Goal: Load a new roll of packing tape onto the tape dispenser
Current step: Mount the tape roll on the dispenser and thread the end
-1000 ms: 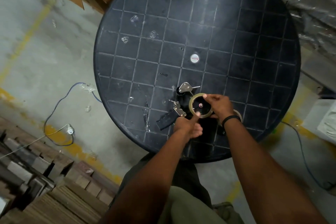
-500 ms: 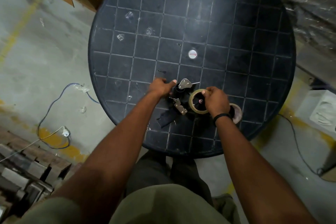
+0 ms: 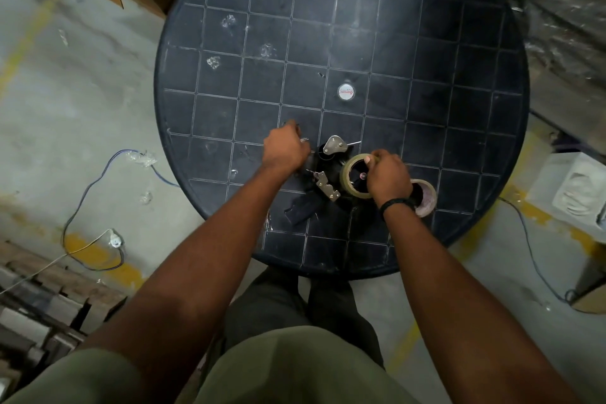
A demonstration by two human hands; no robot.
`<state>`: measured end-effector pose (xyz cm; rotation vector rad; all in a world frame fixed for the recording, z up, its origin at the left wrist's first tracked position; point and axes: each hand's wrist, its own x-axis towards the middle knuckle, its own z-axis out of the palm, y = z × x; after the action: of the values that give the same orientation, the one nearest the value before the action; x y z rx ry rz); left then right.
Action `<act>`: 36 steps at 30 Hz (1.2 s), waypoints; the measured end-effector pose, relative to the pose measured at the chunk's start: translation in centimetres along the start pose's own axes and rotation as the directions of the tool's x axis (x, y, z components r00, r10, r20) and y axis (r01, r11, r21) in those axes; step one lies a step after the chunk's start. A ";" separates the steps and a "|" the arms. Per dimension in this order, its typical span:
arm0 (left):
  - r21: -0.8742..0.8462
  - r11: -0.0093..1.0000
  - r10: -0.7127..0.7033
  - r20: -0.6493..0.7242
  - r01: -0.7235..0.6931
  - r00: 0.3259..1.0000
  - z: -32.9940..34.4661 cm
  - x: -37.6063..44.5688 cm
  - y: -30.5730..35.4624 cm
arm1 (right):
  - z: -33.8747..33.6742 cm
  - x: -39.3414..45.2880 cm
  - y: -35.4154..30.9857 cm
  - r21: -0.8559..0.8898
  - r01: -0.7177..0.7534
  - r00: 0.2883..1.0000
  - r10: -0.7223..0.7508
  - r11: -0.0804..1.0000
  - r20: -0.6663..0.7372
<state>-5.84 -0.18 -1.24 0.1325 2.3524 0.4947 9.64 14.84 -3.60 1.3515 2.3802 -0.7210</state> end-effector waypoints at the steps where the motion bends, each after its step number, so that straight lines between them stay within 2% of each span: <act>1: 0.004 1.000 0.003 -0.003 -0.003 1.000 -0.2 -0.1 0.1 | 0.0 -0.2 -0.1 0.000 -0.002 1.000 0.002 1.000 0.013; 4: -0.027 0.999 -0.039 -0.005 0.039 0.999 -0.8 0.1 0.8 | 0.9 -1.2 0.2 0.060 -0.021 0.997 0.016 0.998 0.078; 8: 0.031 0.999 -0.019 0.015 0.018 1.000 -1.1 0.4 2.2 | 2.2 -2.3 0.3 0.107 -0.024 0.995 0.014 0.994 0.098; 16: 0.346 0.924 0.115 0.151 -0.161 0.982 -1.9 0.6 6.7 | 1.9 -1.8 -0.1 0.064 0.028 0.990 -0.037 0.998 0.136; 24: 0.471 0.830 0.205 0.240 -0.299 0.949 -0.9 0.6 10.5 | 1.8 -1.6 0.4 0.047 0.065 0.992 -0.070 0.997 0.109; 32: 0.576 0.702 0.202 0.402 -0.418 0.893 0.5 -0.3 11.9 | 1.7 -1.1 0.7 0.067 0.074 0.993 -0.080 0.995 0.092; 34: 0.576 0.705 0.165 0.435 -0.414 0.885 0.8 -0.6 12.4 | 1.7 -1.0 0.9 0.118 0.059 0.992 -0.072 0.991 0.107; 36: 0.604 0.682 0.153 0.433 -0.412 0.888 1.1 -0.5 12.6 | 1.6 -1.9 0.6 0.311 -0.048 0.999 0.037 0.949 0.040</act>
<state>-5.27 11.60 3.24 0.8830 2.0396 -0.2847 11.13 12.81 -4.09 1.4913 2.2721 -1.1372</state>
